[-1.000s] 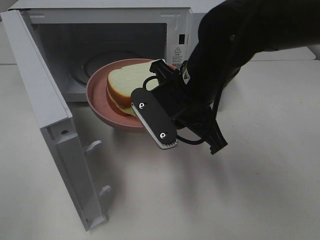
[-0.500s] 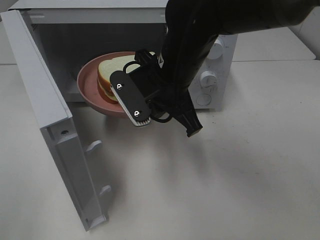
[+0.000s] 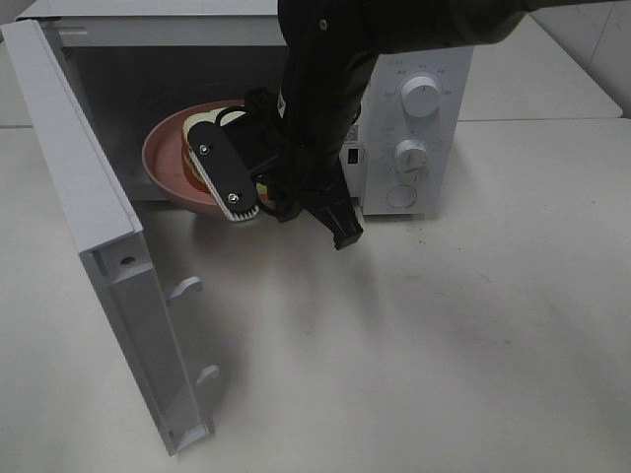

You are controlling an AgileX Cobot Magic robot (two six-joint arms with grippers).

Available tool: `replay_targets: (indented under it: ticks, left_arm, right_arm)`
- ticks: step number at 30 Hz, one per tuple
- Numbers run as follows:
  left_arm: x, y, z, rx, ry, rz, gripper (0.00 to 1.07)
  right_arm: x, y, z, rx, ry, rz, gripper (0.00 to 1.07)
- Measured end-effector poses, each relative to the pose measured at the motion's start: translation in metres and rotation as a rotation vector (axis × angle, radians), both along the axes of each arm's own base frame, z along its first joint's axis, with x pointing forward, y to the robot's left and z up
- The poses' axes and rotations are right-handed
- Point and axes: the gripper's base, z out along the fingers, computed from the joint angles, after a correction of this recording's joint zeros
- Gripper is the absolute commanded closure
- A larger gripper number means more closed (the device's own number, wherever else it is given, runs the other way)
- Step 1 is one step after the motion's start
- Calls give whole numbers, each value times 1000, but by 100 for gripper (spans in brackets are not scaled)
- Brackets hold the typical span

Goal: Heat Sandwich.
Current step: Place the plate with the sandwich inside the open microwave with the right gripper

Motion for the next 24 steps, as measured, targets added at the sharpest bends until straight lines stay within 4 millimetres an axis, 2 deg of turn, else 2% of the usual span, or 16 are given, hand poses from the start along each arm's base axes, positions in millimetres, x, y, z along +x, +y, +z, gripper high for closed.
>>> replay_targets:
  ticks: [16, 24]
  left_arm:
    - [0, 0, 0, 0, 0, 0, 3]
    - [0, 0, 0, 0, 0, 0, 3]
  right_arm:
    - [26, 22, -7, -3, 28, -111, 104]
    - [39, 33, -4, 20, 10, -151, 104]
